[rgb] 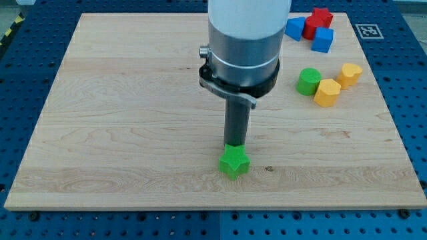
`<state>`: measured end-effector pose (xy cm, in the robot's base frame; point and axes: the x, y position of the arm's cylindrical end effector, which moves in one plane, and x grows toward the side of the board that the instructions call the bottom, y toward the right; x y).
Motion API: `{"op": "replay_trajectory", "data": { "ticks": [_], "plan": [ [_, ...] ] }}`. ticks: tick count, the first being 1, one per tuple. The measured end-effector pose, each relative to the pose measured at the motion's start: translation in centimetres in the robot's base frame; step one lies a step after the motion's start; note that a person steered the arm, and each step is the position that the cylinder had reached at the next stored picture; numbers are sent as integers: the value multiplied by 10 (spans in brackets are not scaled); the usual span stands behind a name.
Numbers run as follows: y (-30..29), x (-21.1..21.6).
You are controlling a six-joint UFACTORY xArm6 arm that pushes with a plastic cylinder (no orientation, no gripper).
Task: Place the green circle to the top right of the green star
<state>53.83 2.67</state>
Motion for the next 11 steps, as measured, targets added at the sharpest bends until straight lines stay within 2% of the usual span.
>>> {"op": "replay_trajectory", "data": {
  "ticks": [1,3,4,5,6,9,11],
  "plan": [
    [0,7],
    [-3,-133],
    [36,-181],
    [89,-204],
    [131,-195],
    [131,-148],
    [146,-134]
  ]
}}
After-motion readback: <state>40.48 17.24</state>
